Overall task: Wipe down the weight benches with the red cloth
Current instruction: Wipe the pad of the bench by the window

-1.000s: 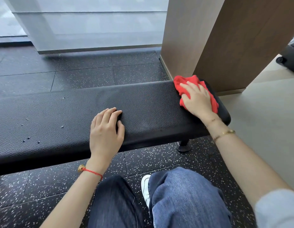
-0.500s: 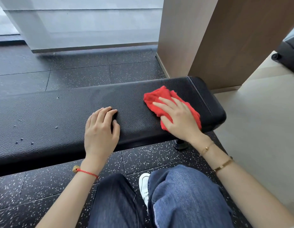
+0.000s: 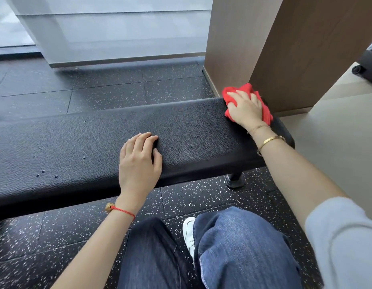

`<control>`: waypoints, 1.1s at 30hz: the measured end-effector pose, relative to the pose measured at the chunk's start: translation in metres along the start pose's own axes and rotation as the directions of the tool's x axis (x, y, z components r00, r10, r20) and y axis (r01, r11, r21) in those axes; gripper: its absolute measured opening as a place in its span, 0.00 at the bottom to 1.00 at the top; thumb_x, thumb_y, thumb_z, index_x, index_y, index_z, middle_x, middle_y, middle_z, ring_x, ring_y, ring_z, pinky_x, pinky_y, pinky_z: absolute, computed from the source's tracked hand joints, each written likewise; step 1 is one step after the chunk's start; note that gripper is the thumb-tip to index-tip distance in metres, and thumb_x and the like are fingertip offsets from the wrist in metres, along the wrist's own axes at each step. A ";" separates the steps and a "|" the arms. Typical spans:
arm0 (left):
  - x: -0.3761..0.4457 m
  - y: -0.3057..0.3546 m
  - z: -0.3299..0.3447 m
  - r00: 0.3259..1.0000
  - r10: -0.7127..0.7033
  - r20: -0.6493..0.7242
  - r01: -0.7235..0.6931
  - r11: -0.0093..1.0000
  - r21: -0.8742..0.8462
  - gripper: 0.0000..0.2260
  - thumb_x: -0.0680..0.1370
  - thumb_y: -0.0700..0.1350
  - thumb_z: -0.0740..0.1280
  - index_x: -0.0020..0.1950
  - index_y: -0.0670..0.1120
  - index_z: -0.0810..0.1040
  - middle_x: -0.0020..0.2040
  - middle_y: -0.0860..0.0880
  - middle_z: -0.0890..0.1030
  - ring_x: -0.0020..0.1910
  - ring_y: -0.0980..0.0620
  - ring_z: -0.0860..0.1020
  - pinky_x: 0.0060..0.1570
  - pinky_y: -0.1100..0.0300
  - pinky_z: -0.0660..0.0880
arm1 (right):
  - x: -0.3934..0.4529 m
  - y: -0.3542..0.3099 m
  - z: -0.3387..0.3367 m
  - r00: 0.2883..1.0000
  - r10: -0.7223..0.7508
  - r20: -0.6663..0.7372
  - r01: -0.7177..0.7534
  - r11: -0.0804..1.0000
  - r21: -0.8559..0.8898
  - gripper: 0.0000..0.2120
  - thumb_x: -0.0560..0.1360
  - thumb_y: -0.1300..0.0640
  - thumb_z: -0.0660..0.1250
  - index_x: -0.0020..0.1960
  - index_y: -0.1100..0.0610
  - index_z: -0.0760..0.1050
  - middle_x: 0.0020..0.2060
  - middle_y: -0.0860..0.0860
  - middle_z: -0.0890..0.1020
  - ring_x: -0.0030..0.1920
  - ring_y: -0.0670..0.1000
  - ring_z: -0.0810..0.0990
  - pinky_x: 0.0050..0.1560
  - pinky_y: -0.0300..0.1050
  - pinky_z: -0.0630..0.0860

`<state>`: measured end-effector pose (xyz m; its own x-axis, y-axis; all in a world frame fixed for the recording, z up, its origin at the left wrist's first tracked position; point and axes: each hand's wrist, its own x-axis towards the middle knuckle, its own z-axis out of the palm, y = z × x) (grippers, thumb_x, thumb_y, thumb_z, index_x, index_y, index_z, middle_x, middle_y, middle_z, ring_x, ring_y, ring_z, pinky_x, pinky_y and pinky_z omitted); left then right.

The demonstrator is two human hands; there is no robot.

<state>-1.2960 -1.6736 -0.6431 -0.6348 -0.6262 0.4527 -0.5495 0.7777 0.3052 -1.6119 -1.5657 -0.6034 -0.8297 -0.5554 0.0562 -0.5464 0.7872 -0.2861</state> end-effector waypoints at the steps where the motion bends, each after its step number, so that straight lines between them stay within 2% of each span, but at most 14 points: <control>1: 0.000 0.000 0.000 1.000 0.001 0.002 -0.001 1.000 0.002 0.15 0.79 0.45 0.61 0.64 0.45 0.78 0.65 0.47 0.78 0.67 0.45 0.73 0.70 0.48 0.67 | 0.002 -0.010 0.003 0.999 -0.041 0.012 0.041 0.999 -0.004 0.22 0.79 0.49 0.56 0.72 0.42 0.68 0.76 0.45 0.65 0.74 0.60 0.60 0.76 0.53 0.51; 6: 0.001 -0.001 0.000 1.000 0.003 -0.001 -0.003 1.000 -0.003 0.15 0.79 0.46 0.61 0.64 0.46 0.78 0.64 0.49 0.78 0.66 0.46 0.73 0.70 0.50 0.67 | -0.034 -0.054 0.015 0.951 -0.302 0.062 0.301 0.953 0.016 0.22 0.79 0.50 0.59 0.73 0.41 0.67 0.75 0.43 0.66 0.74 0.57 0.62 0.76 0.52 0.52; 12: 0.000 -0.001 -0.002 1.000 0.001 -0.001 -0.001 0.998 -0.055 0.14 0.78 0.42 0.65 0.63 0.44 0.79 0.64 0.47 0.79 0.68 0.44 0.74 0.70 0.47 0.68 | -0.113 -0.060 0.014 0.793 -0.596 0.126 0.590 0.803 0.083 0.24 0.78 0.51 0.61 0.73 0.40 0.66 0.75 0.41 0.65 0.76 0.55 0.59 0.77 0.54 0.54; 14: 0.000 -0.002 -0.007 1.000 0.002 -0.013 -0.003 0.997 -0.079 0.12 0.78 0.40 0.66 0.61 0.43 0.80 0.63 0.46 0.80 0.67 0.44 0.75 0.70 0.47 0.68 | -0.112 -0.056 0.012 0.772 -0.619 0.143 0.610 0.785 0.106 0.24 0.78 0.52 0.62 0.73 0.40 0.66 0.75 0.40 0.65 0.76 0.54 0.59 0.77 0.55 0.54; 16: -0.002 -0.006 -0.014 0.999 0.002 -0.047 -0.005 0.997 -0.075 0.12 0.77 0.40 0.66 0.59 0.43 0.81 0.61 0.47 0.81 0.66 0.44 0.75 0.69 0.49 0.68 | -0.097 -0.063 0.015 0.783 -0.605 0.145 0.596 0.796 0.105 0.24 0.78 0.53 0.61 0.73 0.41 0.66 0.75 0.41 0.66 0.76 0.54 0.60 0.76 0.56 0.54; 19: -0.009 -0.021 -0.030 0.996 -0.034 -0.087 0.028 0.997 -0.066 0.11 0.77 0.39 0.66 0.59 0.43 0.81 0.60 0.47 0.81 0.65 0.44 0.75 0.68 0.48 0.69 | -0.068 -0.099 0.027 0.822 -0.554 0.134 0.549 0.833 0.072 0.23 0.79 0.52 0.60 0.73 0.41 0.66 0.75 0.42 0.65 0.76 0.56 0.59 0.77 0.55 0.52; 21: -0.016 -0.035 -0.041 0.991 -0.071 -0.117 0.065 0.996 -0.055 0.12 0.77 0.37 0.67 0.59 0.43 0.80 0.60 0.47 0.81 0.65 0.44 0.75 0.68 0.47 0.69 | -0.057 -0.133 0.035 0.821 -0.553 0.143 0.550 0.833 0.060 0.23 0.80 0.51 0.58 0.74 0.41 0.65 0.76 0.42 0.64 0.76 0.56 0.58 0.77 0.55 0.51; 24: -0.024 -0.059 -0.059 0.981 -0.113 -0.158 0.111 0.994 -0.020 0.12 0.76 0.37 0.66 0.60 0.43 0.80 0.61 0.47 0.81 0.65 0.43 0.75 0.68 0.46 0.69 | -0.070 -0.181 0.047 0.730 -0.658 0.183 0.658 0.750 0.070 0.24 0.79 0.50 0.58 0.75 0.41 0.64 0.77 0.43 0.63 0.77 0.57 0.58 0.77 0.54 0.51; 29: -0.037 -0.103 -0.084 0.960 -0.178 -0.215 0.193 0.980 0.053 0.13 0.77 0.39 0.64 0.60 0.43 0.80 0.60 0.46 0.81 0.64 0.42 0.76 0.66 0.45 0.70 | -0.142 -0.189 0.052 0.436 -0.881 0.183 0.868 0.465 0.172 0.25 0.77 0.53 0.61 0.74 0.43 0.67 0.75 0.44 0.66 0.76 0.57 0.60 0.78 0.53 0.51; 31: -0.041 -0.122 -0.093 0.957 -0.184 -0.226 0.205 0.976 0.075 0.13 0.77 0.40 0.63 0.60 0.43 0.80 0.60 0.45 0.81 0.63 0.42 0.77 0.66 0.45 0.70 | -0.145 -0.177 0.048 0.420 -0.893 0.165 0.873 0.447 0.196 0.25 0.76 0.54 0.62 0.73 0.43 0.68 0.75 0.43 0.67 0.76 0.56 0.61 0.78 0.52 0.52; 33: -0.045 -0.140 -0.103 0.955 -0.184 -0.233 0.212 0.972 0.101 0.13 0.78 0.42 0.62 0.60 0.43 0.80 0.60 0.45 0.81 0.63 0.42 0.77 0.65 0.45 0.71 | -0.135 -0.171 0.047 0.485 -0.862 0.145 0.840 0.505 0.195 0.25 0.77 0.54 0.62 0.73 0.43 0.68 0.74 0.43 0.67 0.76 0.55 0.61 0.78 0.52 0.52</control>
<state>-1.1347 -1.7492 -0.6203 -0.3783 -0.7282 0.5714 -0.7239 0.6175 0.3077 -1.4014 -1.6382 -0.6073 0.0857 -0.9872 0.1349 -0.9510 -0.1214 -0.2844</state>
